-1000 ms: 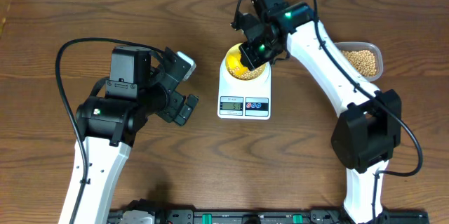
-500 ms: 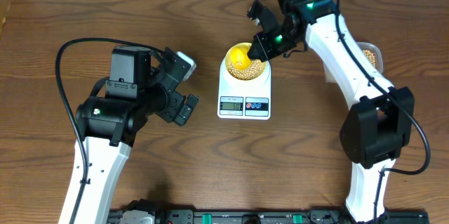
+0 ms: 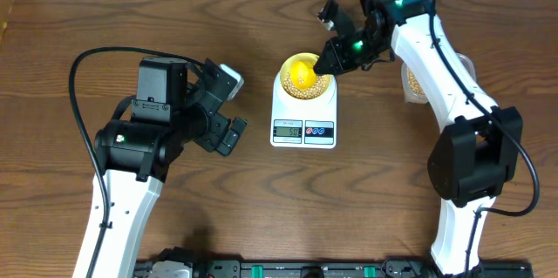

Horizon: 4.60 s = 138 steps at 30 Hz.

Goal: Scoop item into bowl and weigh 50g on scale
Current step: 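Lift the scoop and carry it right to the soybean tub, then lower the yellow scoop into the clear tub with the right gripper, then release the scoop in the tub and lift the right gripper away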

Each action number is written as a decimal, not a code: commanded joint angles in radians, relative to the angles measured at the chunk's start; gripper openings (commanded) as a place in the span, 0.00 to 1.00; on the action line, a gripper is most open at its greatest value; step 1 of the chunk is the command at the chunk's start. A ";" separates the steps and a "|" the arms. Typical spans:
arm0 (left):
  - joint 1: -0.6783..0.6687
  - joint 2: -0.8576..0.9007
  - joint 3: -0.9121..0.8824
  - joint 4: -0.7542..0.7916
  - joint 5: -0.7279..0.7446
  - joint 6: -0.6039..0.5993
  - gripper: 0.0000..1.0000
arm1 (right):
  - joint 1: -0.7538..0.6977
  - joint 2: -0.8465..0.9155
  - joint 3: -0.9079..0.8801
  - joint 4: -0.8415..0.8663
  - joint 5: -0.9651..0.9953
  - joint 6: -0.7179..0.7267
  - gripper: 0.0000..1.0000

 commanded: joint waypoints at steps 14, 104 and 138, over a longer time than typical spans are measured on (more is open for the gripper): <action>0.004 0.003 -0.001 -0.003 0.015 0.013 0.98 | -0.122 -0.152 0.063 -0.035 -0.065 0.046 0.01; 0.004 0.003 -0.001 -0.003 0.015 0.013 0.97 | -0.466 -0.273 -0.301 0.164 0.383 0.857 0.01; 0.004 0.003 -0.001 -0.003 0.015 0.013 0.98 | -0.507 -0.272 -0.373 0.058 0.462 0.784 0.49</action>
